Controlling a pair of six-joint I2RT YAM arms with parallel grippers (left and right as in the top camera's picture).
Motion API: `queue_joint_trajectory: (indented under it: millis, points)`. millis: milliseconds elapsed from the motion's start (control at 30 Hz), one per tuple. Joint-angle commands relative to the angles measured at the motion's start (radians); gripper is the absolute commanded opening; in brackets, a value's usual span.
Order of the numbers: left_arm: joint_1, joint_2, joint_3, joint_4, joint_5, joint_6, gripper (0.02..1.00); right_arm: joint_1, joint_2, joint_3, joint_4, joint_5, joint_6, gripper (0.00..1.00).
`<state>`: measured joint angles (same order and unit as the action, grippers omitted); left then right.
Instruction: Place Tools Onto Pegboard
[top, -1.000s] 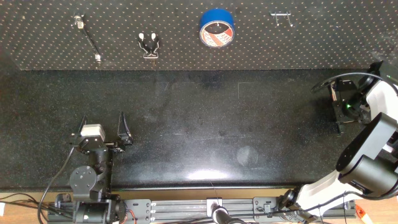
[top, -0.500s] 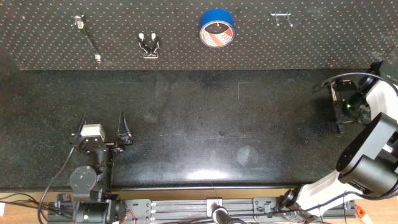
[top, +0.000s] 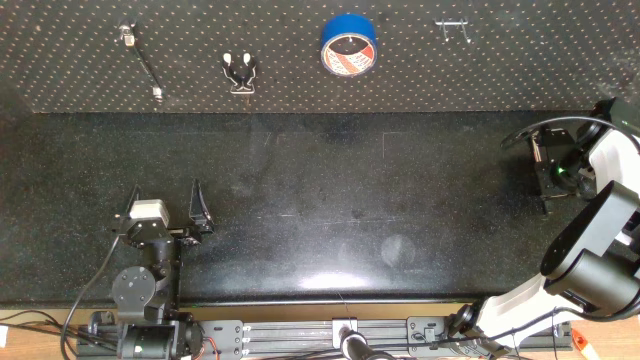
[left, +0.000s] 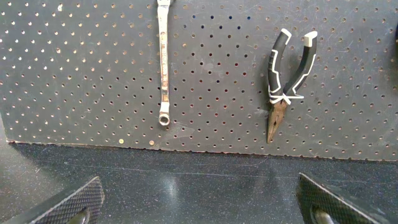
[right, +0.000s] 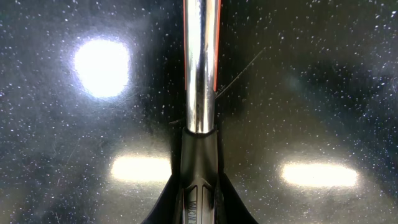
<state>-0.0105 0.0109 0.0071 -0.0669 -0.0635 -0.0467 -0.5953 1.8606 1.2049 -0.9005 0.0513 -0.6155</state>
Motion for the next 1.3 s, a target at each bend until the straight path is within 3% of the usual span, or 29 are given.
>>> queue_joint_trajectory:
  millis: [33,167,433,500,633,867,1300]
  points:
    - [-0.005,-0.008,-0.002,-0.005,-0.015,-0.005,0.996,0.004,0.012,0.008,0.002,-0.018,-0.014,0.08]
    - [-0.005,-0.008,-0.002,-0.005,-0.015,-0.005,0.993,0.004,-0.02,0.008,0.002,-0.054,-0.014,0.075]
    - [-0.005,-0.008,-0.002,-0.005,-0.015,-0.005,0.996,0.031,-0.574,0.007,-0.12,-0.447,-0.014,0.075]
    - [-0.005,-0.008,-0.002,-0.005,-0.015,-0.005,0.996,0.082,-0.642,0.007,-0.146,-0.485,-0.011,0.075]
    - [-0.005,-0.008,-0.002,-0.005,-0.015,-0.005,0.996,0.283,-0.793,0.007,-0.073,-0.49,0.142,0.075]
    - [-0.005,-0.008,-0.002,-0.005,-0.015,-0.005,0.996,0.364,-0.806,0.007,0.05,-0.487,0.304,0.075]
    - [-0.005,-0.008,-0.002,-0.005,-0.015,-0.005,0.996,0.451,-0.545,0.007,0.192,-0.485,0.308,0.075]
